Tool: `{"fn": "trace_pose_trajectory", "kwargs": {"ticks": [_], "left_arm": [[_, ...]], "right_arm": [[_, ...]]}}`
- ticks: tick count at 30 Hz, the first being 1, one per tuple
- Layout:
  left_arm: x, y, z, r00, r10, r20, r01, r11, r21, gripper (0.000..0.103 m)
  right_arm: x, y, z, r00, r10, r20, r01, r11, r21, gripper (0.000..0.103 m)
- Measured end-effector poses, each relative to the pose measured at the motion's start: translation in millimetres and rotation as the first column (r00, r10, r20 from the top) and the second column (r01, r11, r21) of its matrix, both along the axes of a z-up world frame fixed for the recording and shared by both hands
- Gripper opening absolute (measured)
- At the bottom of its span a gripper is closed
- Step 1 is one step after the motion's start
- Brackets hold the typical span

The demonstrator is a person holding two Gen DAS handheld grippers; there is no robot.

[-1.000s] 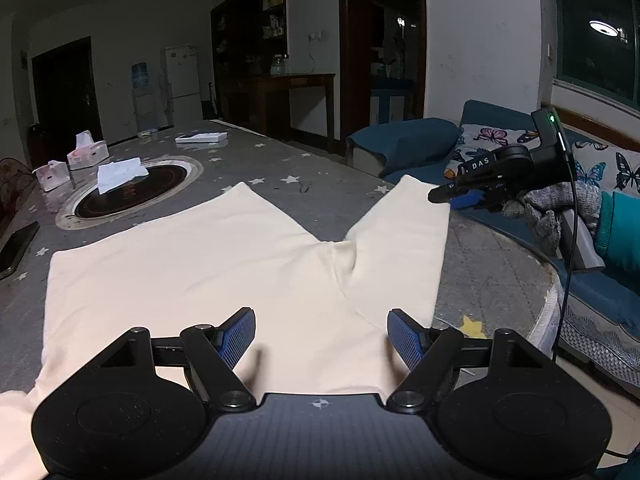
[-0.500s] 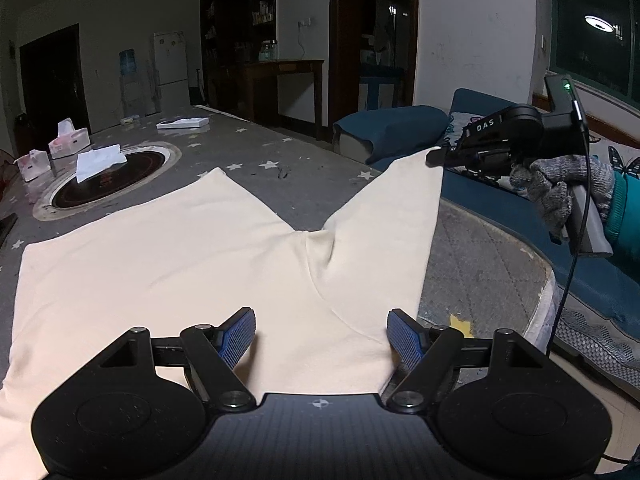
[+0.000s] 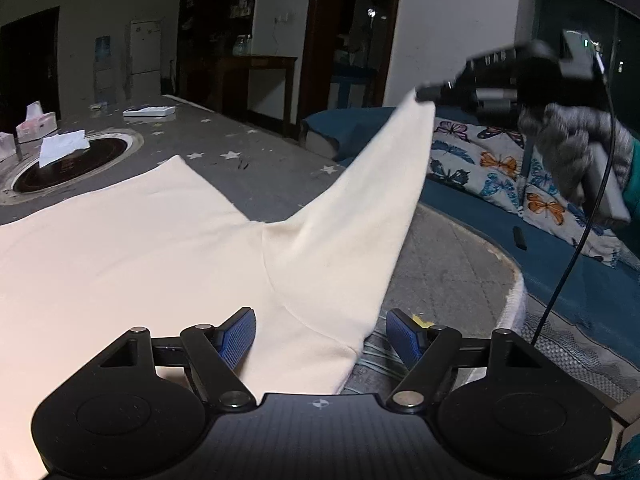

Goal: Fold clothes

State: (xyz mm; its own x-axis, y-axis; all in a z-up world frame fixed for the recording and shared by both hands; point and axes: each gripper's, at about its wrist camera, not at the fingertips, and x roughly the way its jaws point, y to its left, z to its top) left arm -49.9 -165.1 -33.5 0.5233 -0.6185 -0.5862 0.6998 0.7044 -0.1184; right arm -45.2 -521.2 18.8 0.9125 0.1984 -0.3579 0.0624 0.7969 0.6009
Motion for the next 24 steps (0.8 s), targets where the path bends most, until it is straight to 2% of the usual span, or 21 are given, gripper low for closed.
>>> {"fn": "trace_pose_trajectory", "kwargs": {"ticks": [5, 11, 14, 17, 21, 24], "left_arm": [[-3, 32, 14, 0.998, 0.062, 0.031, -0.060, 0.997, -0.056, 0.076], [-13, 101, 29, 0.970, 0.233, 0.064, -0.226, 0.968, -0.106, 0.078], [-20, 134, 29, 0.943, 0.325, 0.066, -0.316, 0.941, -0.120, 0.079], [-26, 164, 27, 0.914, 0.403, 0.051, -0.394, 0.910, -0.130, 0.079], [-34, 193, 23, 0.878, 0.478, 0.023, -0.470, 0.870, -0.149, 0.079], [-42, 208, 22, 0.862, 0.506, 0.009, -0.498, 0.852, -0.162, 0.079]], "right_arm": [[2, 41, 41, 0.993, 0.104, 0.060, -0.100, 0.992, -0.073, 0.004], [19, 110, 72, 0.959, 0.272, 0.080, -0.259, 0.955, -0.142, 0.004], [34, 152, 74, 0.930, 0.362, 0.066, -0.348, 0.923, -0.162, 0.004], [48, 203, 69, 0.884, 0.467, 0.028, -0.455, 0.872, -0.178, 0.004], [60, 260, 47, 0.820, 0.570, -0.050, -0.569, 0.802, -0.180, 0.004], [61, 295, 26, 0.769, 0.629, -0.113, -0.639, 0.751, -0.167, 0.004]]}}
